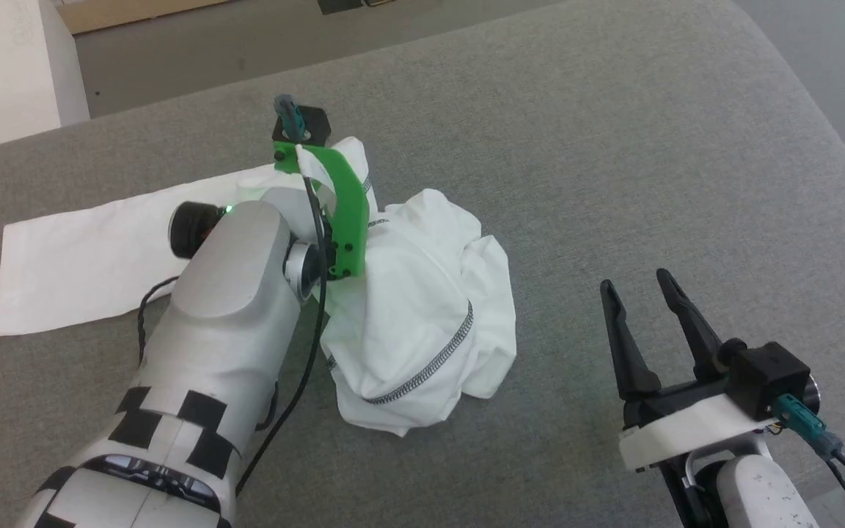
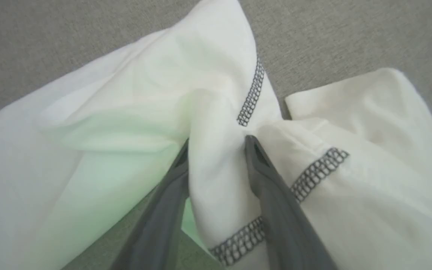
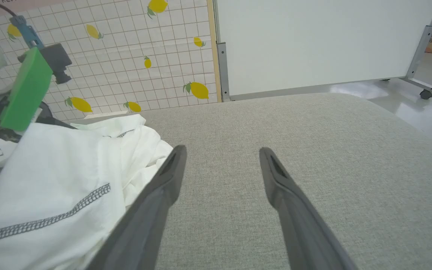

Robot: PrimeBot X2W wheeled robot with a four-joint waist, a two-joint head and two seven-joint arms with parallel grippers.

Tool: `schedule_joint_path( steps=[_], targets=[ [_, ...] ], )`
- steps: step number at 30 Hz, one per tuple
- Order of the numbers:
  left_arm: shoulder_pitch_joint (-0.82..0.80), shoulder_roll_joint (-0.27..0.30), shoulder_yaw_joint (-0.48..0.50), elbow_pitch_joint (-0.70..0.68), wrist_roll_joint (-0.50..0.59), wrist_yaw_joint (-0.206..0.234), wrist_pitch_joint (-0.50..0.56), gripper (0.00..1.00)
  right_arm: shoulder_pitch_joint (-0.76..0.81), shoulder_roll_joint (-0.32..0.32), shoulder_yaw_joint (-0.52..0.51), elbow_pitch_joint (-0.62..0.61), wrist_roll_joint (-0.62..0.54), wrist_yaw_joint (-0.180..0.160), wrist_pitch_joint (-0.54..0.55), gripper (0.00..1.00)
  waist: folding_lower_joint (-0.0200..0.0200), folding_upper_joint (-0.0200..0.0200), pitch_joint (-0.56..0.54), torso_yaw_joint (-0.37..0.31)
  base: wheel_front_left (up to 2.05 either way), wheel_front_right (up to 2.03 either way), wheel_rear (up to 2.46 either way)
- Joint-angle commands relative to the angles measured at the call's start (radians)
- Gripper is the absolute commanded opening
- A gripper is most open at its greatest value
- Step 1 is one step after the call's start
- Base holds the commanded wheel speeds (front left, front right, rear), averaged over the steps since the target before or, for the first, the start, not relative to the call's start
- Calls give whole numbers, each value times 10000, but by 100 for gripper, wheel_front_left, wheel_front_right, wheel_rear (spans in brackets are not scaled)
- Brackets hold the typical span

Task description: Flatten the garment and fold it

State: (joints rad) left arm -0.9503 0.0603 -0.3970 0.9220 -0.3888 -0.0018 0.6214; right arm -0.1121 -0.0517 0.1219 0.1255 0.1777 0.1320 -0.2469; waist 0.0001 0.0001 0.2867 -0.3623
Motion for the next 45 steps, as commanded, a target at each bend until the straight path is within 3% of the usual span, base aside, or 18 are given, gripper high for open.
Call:
schedule_joint_path(
  steps=[1,6,11,14,19,24,25,26,30,36,45],
  targets=[
    [-203,66,-10,-210,106,11,-376,0,-170,14,29,-3,16,-13,-70,100,-1,-1,-129,153,0,0,0],
    [156,100,310,-1254,165,534,-2847,0,-143,15,29,31,-148,-13,-86,100,-1,-1,-479,603,0,0,0],
    [1608,386,763,-2737,25,901,-4911,0,52,15,-176,-56,-399,-13,1,100,-1,-1,-1064,1243,0,0,0],
    [2980,811,1101,-3897,-81,1266,-5415,0,201,15,-293,-198,-498,-13,116,100,-1,-1,-1339,1591,0,0,0],
    [6001,1488,1978,-6310,-475,2242,-5528,0,496,15,-579,-488,-565,-13,308,100,-1,-1,-1589,2248,0,0,0],
    [8741,1688,2763,-8024,-869,3076,-5577,0,651,15,-608,-652,-607,-13,599,100,-1,-1,-1640,2719,0,0,0],
    [9140,1653,2858,-8266,-972,3136,-5624,34,685,15,-629,-668,-607,-13,715,100,-1,-1,-1630,2850,0,0,0],
    [9456,1625,2888,-8430,-1071,3098,-5672,100,715,15,-617,-663,-612,-13,882,100,-1,-1,-1620,2966,0,0,0],
    [9943,1452,3036,-8548,-1410,2887,-6086,100,695,-3,-62,-598,-693,-13,1763,100,-1,-1,-1513,3334,0,0,0],
    [9640,949,3486,-8483,-1329,2498,-8467,100,358,-726,1295,34,-596,-13,4162,100,-1,-1,-1248,3943,0,0,0],
    [8769,184,4045,-8953,-200,1607,-8826,100,-677,-1561,2174,985,-367,-13,6485,100,-1,-1,-672,4756,0,0,0]
  ],
)
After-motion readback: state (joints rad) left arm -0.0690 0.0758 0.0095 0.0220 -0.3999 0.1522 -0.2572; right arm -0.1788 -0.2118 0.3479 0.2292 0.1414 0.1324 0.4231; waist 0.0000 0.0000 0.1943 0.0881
